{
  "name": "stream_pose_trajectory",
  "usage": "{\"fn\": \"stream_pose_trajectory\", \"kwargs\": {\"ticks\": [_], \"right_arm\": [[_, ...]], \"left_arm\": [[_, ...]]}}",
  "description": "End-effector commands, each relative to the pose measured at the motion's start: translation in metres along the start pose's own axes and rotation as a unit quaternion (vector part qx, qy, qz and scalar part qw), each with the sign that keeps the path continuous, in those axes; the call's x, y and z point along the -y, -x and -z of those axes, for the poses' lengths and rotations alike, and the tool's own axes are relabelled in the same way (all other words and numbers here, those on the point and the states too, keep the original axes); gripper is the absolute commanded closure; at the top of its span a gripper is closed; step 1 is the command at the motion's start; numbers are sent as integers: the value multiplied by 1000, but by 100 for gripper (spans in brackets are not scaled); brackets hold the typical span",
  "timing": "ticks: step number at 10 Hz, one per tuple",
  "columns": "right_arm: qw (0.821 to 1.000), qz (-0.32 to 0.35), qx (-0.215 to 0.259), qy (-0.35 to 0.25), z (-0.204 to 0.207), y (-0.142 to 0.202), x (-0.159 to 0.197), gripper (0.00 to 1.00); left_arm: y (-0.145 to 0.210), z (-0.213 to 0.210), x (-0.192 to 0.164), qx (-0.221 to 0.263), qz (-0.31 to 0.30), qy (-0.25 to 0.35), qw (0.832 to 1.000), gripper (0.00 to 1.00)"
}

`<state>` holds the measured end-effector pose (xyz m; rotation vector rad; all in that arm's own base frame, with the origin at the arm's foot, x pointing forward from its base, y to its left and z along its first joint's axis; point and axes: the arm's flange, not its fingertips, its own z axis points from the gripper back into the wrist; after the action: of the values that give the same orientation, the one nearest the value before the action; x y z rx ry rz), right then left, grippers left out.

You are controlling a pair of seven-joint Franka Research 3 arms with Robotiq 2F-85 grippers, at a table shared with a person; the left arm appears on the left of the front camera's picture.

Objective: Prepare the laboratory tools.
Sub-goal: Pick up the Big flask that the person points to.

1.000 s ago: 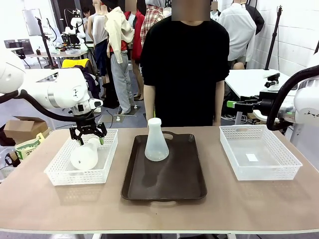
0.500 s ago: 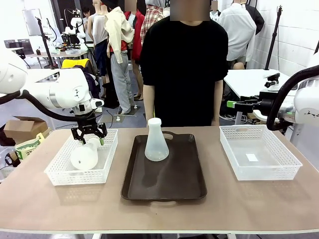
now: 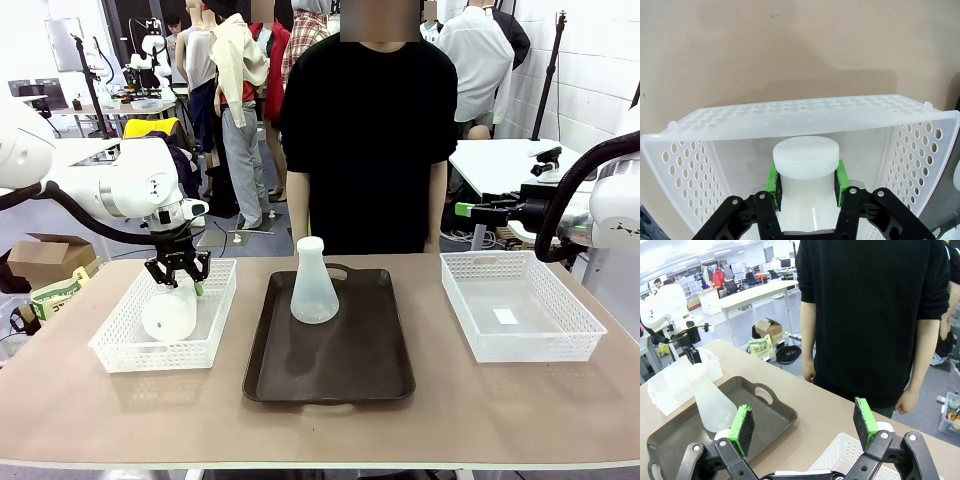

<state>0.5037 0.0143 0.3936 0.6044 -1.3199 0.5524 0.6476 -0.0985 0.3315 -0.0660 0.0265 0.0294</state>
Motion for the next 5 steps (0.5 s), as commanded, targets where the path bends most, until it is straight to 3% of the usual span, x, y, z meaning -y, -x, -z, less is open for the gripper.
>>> {"fn": "stream_pose_trajectory", "kwargs": {"ticks": [1, 5], "right_arm": [[1000, -4, -5, -1, 0, 0, 0, 0], [1000, -4, -5, -1, 0, 0, 0, 0]], "left_arm": [[-3, 0, 3, -10, -8, -6, 1000, 100], [-1, 3, 3, -14, -5, -11, 1000, 100]]}}
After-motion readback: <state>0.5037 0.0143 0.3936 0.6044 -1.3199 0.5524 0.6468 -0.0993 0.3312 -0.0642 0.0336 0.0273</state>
